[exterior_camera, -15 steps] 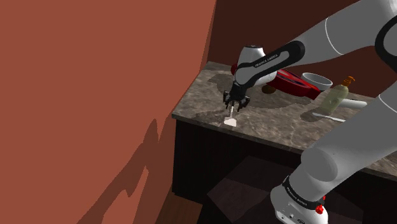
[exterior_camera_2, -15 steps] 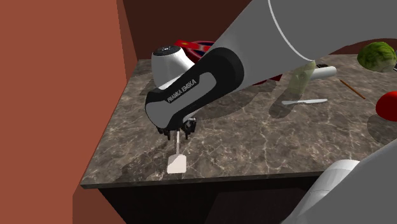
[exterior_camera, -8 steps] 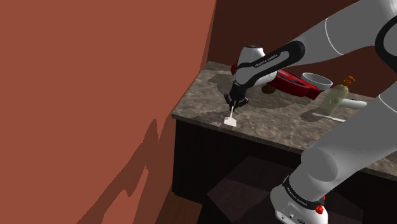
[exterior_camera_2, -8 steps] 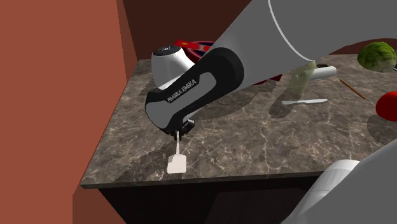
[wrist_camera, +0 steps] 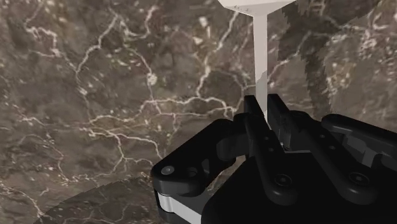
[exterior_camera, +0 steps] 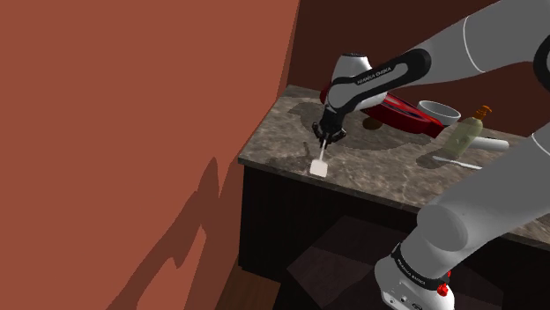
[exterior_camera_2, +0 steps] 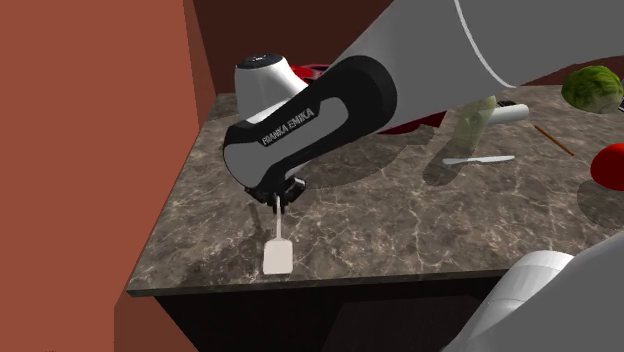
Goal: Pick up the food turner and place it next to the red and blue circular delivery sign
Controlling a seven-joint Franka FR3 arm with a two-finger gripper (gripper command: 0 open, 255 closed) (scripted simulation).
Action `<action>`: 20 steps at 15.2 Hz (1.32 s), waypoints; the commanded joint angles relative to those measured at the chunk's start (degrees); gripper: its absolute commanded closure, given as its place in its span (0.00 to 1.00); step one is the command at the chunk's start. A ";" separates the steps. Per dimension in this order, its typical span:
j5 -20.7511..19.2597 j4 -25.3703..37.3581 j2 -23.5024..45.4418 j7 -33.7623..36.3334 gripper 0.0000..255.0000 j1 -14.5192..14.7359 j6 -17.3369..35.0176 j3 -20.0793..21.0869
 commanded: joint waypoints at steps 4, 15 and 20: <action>0.33 1.90 -2.25 -0.40 1.00 0.08 -4.16 -0.09; 0.81 7.16 -6.05 -1.03 1.00 0.19 -13.21 -0.25; 0.94 10.02 -7.21 -1.26 1.00 0.22 -17.22 -0.31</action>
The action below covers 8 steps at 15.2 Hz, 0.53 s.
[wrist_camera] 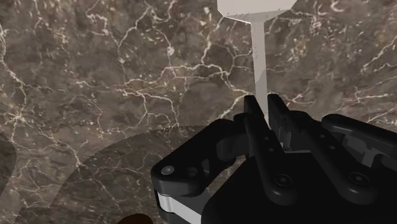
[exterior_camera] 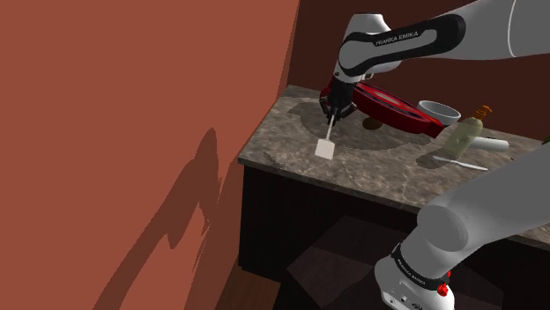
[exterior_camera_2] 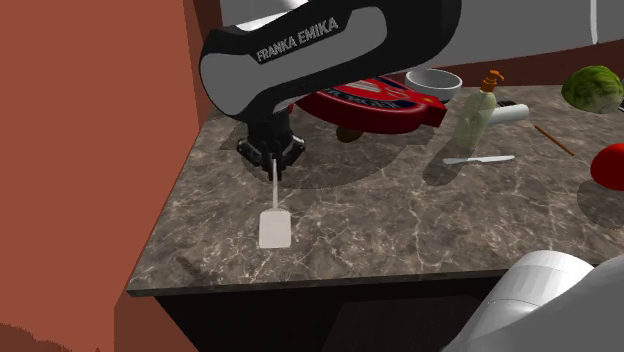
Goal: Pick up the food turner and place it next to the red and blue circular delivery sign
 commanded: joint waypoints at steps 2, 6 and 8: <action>0.09 1.89 -0.59 -0.01 1.00 0.06 -2.51 0.05; 0.15 4.46 -1.17 -0.16 1.00 0.06 -5.66 0.01; 0.17 5.82 -1.38 -0.23 1.00 0.06 -7.22 -0.01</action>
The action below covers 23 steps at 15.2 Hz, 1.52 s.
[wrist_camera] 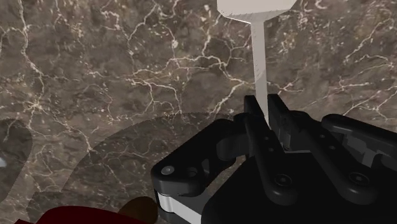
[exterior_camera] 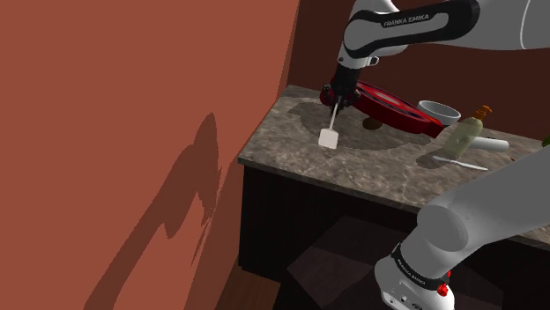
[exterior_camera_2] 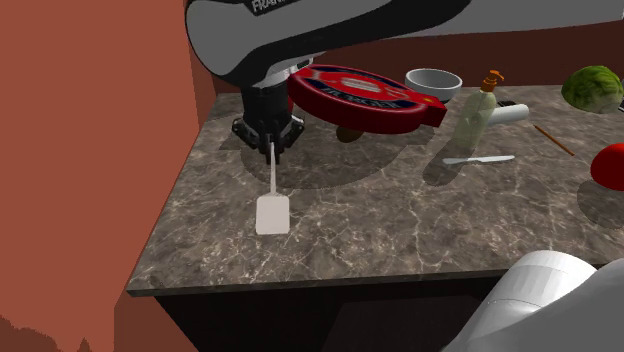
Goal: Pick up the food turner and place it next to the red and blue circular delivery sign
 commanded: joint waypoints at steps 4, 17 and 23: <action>0.07 3.41 -0.47 -0.08 1.00 0.03 -3.91 0.02; -0.54 8.13 -3.59 -4.13 1.00 -1.34 -11.62 -2.65; -2.71 3.68 -8.92 -11.77 1.00 -4.14 -12.11 -8.30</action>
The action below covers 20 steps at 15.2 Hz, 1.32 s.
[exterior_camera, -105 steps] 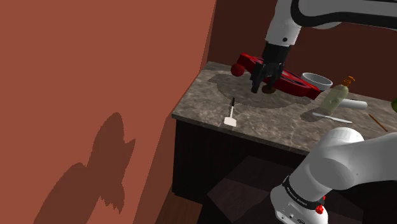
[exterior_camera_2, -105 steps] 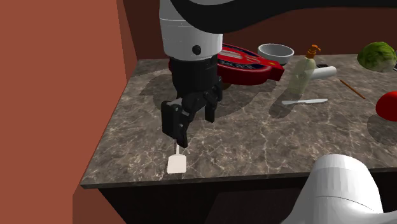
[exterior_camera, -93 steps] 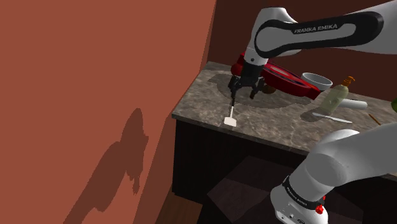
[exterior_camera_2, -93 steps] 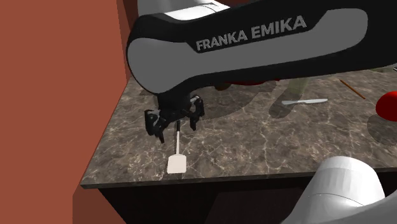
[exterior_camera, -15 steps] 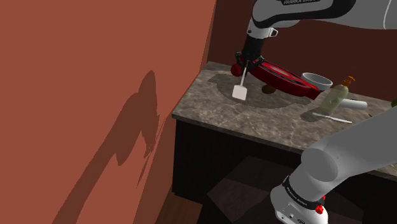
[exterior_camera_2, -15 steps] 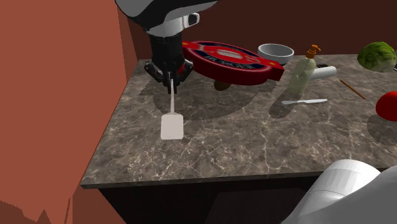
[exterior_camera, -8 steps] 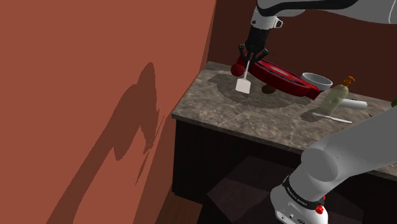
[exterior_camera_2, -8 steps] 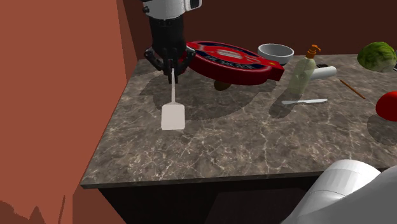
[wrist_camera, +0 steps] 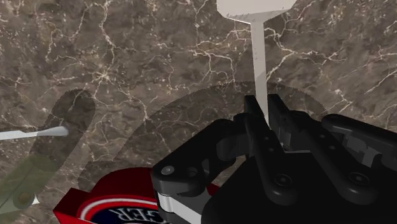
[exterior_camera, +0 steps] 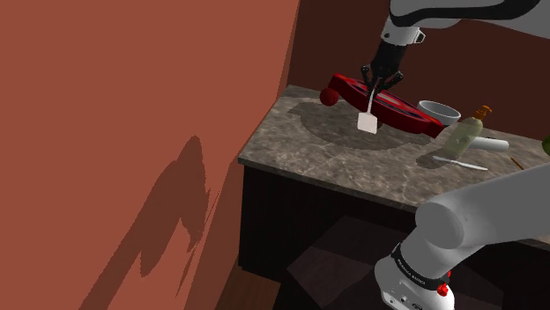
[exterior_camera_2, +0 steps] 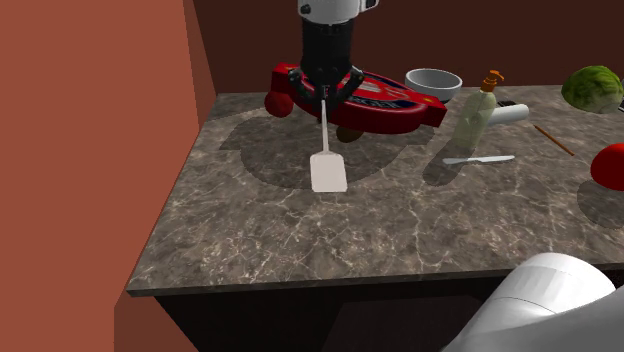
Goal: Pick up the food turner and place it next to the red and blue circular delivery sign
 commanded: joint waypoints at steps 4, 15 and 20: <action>-2.32 -2.06 -3.03 -6.66 1.00 -2.47 -0.55 -5.04; -7.80 -1.49 -4.69 -21.70 1.00 -7.57 -1.09 -17.04; -9.56 1.25 -2.83 -28.96 1.00 -9.25 -0.91 -23.03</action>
